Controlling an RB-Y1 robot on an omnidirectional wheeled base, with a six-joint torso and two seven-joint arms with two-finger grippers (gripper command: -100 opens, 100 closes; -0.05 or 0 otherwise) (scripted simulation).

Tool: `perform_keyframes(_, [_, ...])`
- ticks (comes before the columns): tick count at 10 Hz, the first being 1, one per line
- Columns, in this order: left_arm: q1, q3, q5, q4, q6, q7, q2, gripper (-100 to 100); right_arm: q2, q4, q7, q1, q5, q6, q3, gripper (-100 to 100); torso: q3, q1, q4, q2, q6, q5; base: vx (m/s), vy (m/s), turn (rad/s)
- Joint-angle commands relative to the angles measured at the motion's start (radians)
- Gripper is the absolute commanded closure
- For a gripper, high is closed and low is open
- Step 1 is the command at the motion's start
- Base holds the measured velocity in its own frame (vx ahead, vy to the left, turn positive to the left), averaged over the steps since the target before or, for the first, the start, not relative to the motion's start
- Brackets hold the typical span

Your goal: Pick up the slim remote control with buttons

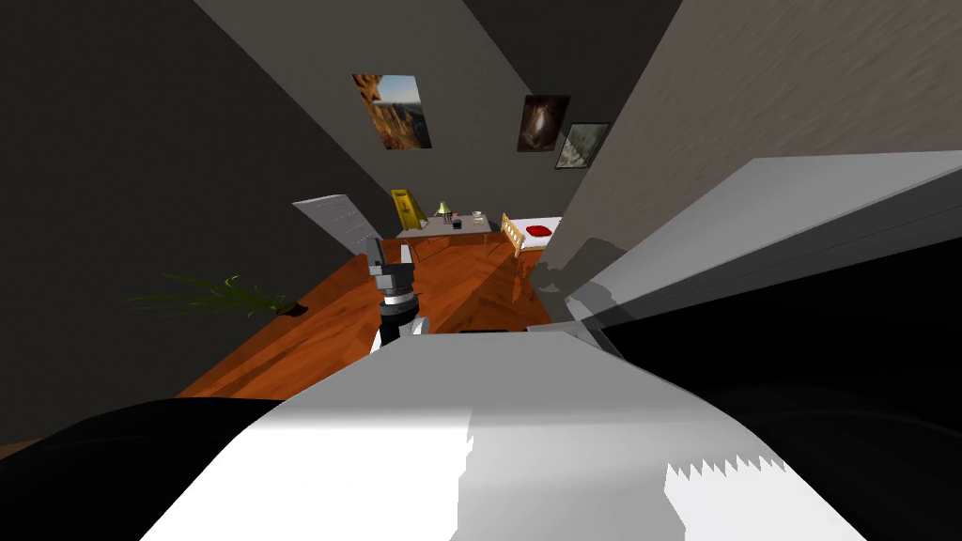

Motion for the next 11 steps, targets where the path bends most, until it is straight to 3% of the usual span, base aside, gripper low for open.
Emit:
perform_keyframes(1, [0.000, 0.000, 0.000, 0.000, 0.000, 0.000, 0.000, 0, 0.000, 0.000, 0.000, 0.000, 0.000, 0.000, 0.000, 100, 0.000, 0.000, 0.000, 0.000, 0.000, 0.000, 0.000, 0.000, 0.000])
perform_keyframes(4, [0.000, 0.000, 0.000, 0.000, 0.000, 0.000, 0.000, 0, 0.000, 0.000, 0.001, 0.000, 0.001, 0.000, 0.000, 100, 0.000, -0.001, 0.000, 0.000, 0.001, 0.000, 0.000, 0.000, 0.000])
perform_keyframes(5, [0.000, 0.000, 0.000, 0.000, 0.000, 0.000, 0.000, 0, 0.000, 0.000, 0.001, 0.000, 0.000, 0.000, 0.000, 0, 0.000, -0.001, 0.000, 0.000, 0.000, 0.000, 0.000, 0.000, 0.000])
perform_keyframes(6, [0.000, 0.000, 0.000, 0.000, 0.000, 0.000, 0.000, 0, -0.025, -0.033, -0.025, 0.015, 0.014, -0.011, -0.009, 100, 0.000, -0.001, 0.000, 0.000, 0.000, 0.000, 0.003, 0.017, -0.064])
perform_keyframes(9, [0.000, 0.000, 0.000, 0.000, 0.000, 0.000, 0.000, 0, -0.067, -0.086, -0.063, 0.038, 0.036, -0.032, -0.025, 100, 0.000, 0.002, 0.000, 0.000, 0.001, 0.001, 0.001, 0.039, -0.068])
perform_keyframes(10, [0.000, 0.000, 0.000, 0.000, 0.000, 0.000, 0.000, 0, -0.057, -0.070, -0.045, 0.032, 0.027, -0.030, -0.025, 100, 0.000, 0.002, 0.000, 0.000, 0.001, 0.001, 0.000, 0.011, -0.006])
perform_keyframes(11, [0.000, 0.000, 0.000, 0.000, 0.000, 0.000, 0.000, 0, -0.058, -0.073, -0.049, 0.033, 0.028, -0.031, -0.025, 0, 0.000, 0.001, 0.000, 0.000, 0.000, 0.001, 0.000, 0.000, 0.000])
